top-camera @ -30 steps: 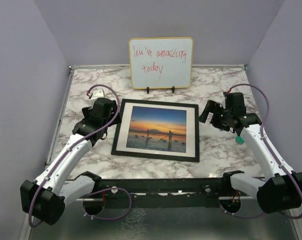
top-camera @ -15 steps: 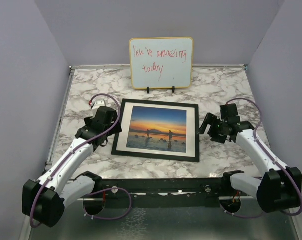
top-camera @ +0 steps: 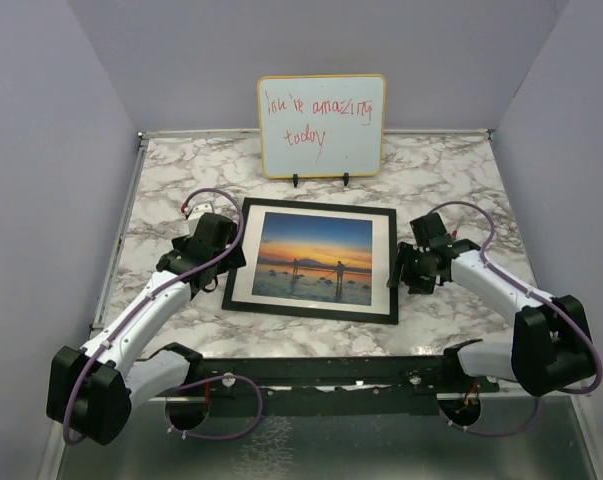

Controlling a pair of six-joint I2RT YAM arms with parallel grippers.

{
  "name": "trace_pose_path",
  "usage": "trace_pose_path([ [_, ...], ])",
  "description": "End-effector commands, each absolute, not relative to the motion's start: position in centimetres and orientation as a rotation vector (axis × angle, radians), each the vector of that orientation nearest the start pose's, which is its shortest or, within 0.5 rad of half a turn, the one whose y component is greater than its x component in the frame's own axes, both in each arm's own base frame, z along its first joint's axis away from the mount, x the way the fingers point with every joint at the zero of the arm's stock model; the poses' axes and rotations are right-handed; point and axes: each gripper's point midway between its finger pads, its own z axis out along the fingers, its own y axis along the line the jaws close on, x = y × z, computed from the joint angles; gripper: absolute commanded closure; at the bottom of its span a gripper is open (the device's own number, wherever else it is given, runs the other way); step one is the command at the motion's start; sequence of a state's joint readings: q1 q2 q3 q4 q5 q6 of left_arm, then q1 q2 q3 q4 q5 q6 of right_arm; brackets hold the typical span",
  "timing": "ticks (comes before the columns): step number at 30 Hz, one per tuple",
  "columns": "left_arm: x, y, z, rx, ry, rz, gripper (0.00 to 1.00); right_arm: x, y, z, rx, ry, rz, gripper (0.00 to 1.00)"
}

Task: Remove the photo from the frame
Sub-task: Adjust the photo frame at the center of the board.

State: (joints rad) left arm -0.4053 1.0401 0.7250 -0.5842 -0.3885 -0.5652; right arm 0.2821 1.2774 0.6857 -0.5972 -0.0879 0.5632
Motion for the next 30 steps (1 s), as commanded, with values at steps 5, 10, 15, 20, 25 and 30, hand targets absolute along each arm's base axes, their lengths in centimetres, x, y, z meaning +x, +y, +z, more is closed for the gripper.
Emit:
trace_pose_path([
  [5,26.2,-6.3,10.0,-0.354,2.38,0.031,0.01,22.6,9.4,3.0,0.358,2.781,0.111,0.45],
  [10,26.2,-6.3,9.6,-0.349,2.39,0.041,0.01,22.6,10.1,2.4,0.328,2.796,0.095,0.53],
  [15,26.2,-6.3,9.5,-0.345,2.395,0.047,0.01,22.5,9.7,2.1,0.323,2.795,0.037,0.7],
  [20,26.3,-6.3,9.4,-0.345,2.399,0.045,0.01,23.3,9.4,3.4,0.306,2.762,0.015,0.92],
  [25,26.2,-6.7,9.0,-0.329,2.424,0.036,0.01,24.2,8.5,3.9,0.251,2.754,-0.084,0.94],
  [30,26.2,-6.8,8.9,-0.321,2.433,0.035,0.01,24.7,5.6,5.6,0.286,2.709,-0.322,0.93],
])
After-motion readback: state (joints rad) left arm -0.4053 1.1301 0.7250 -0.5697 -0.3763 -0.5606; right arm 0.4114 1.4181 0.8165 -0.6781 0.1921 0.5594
